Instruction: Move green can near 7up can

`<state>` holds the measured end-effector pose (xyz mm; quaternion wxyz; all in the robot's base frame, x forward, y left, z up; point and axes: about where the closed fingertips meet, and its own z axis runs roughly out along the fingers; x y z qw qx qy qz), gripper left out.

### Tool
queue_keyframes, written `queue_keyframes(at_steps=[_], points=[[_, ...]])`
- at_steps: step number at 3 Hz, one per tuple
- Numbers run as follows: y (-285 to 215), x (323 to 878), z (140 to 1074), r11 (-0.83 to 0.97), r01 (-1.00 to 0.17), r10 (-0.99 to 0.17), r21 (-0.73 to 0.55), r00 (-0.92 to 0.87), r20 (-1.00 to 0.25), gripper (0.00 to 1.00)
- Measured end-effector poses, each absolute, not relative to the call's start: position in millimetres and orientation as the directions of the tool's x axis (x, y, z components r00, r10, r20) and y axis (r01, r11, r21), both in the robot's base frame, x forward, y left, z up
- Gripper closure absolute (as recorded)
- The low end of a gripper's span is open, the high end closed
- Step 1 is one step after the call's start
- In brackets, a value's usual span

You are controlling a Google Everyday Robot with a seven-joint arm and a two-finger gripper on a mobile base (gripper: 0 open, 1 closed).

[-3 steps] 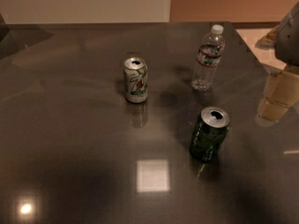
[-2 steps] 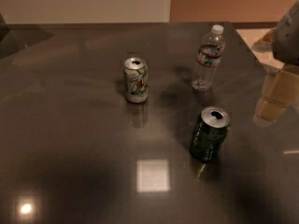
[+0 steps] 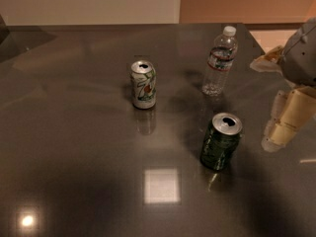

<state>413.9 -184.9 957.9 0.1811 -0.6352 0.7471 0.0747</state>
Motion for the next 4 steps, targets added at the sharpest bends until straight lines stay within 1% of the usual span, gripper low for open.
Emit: queue_keyframes(at_steps=[1,4], points=[[-172.3,405.9,944.5,0.139,-0.982,-0.91,-0.129,-0.075,-0.408,0.0],[-150.6,400.1,895.6,0.047,-0.993,-0.896,-0.106,0.005,-0.444,0.0]])
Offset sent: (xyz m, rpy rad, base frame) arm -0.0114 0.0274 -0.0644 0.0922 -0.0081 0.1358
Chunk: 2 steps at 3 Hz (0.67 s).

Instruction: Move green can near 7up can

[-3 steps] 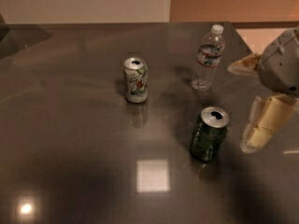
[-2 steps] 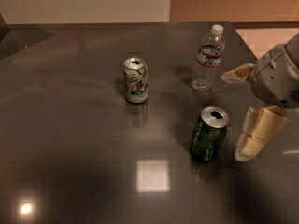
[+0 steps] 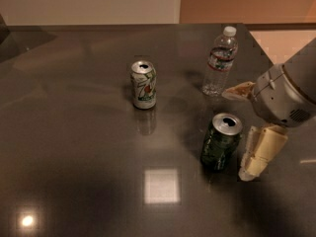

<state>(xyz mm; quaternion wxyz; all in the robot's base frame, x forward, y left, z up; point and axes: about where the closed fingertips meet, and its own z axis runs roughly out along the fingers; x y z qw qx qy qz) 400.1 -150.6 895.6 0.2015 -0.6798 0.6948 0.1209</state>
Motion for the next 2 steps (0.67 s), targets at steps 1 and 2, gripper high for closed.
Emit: queue_keyframes(at_steps=[1,2], points=[[-143.3,397.0,890.2,0.02,-0.995,-0.892,-0.098,0.027,-0.452,0.0],[-138.8,393.8,888.7,-0.001,-0.996,-0.89,-0.087,0.041,-0.454,0.17]])
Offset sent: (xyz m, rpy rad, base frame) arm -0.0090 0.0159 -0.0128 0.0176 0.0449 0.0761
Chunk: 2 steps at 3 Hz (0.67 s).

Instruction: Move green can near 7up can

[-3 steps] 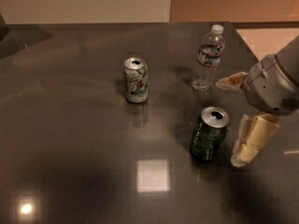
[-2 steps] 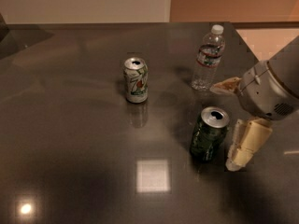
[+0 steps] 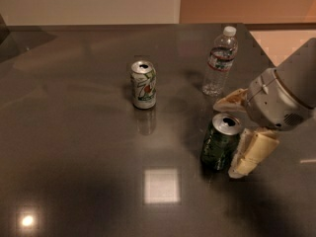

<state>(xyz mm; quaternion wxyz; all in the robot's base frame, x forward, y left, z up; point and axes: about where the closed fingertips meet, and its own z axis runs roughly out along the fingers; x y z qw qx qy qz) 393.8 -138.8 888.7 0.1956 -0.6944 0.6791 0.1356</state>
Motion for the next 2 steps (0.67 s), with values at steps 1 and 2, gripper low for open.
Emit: queue_keyframes(at_steps=[1,2], points=[[-137.4,395.3,886.1,-0.009,-0.997,-0.89,-0.074,0.041,-0.454,0.4],[-134.6,404.3,889.3,0.001,-0.998,-0.894,-0.067,0.029,-0.448,0.64]])
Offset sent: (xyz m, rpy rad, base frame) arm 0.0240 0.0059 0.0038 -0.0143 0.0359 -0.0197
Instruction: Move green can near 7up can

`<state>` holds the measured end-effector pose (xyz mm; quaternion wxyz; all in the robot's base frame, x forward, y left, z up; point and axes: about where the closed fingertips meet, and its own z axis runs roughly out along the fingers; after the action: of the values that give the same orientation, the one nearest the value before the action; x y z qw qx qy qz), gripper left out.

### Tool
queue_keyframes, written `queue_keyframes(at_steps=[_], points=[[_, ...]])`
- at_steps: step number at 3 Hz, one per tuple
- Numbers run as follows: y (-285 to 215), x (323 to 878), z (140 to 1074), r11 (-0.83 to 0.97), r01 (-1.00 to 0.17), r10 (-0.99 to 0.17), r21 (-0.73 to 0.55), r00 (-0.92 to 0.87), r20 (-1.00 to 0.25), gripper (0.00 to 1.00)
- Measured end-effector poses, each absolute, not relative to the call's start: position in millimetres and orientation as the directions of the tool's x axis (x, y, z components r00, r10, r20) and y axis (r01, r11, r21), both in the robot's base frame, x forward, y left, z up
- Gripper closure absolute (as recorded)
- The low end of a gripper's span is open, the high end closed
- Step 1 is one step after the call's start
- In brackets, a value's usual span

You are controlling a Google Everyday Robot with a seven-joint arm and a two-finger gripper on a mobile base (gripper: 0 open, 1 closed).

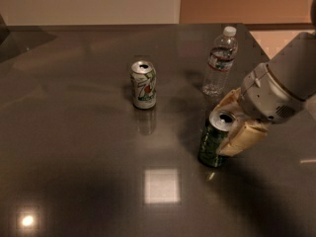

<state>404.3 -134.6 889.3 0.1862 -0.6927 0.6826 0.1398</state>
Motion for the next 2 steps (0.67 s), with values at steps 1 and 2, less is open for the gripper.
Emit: queue_keyframes(at_steps=[1,2], points=[[-117.5,428.9,897.8,0.024,-0.997,-0.892,-0.074,0.012,-0.452,0.87],[-94.1,455.2,906.2,0.054,-0.995,-0.887,-0.087,-0.008,-0.461,1.0]])
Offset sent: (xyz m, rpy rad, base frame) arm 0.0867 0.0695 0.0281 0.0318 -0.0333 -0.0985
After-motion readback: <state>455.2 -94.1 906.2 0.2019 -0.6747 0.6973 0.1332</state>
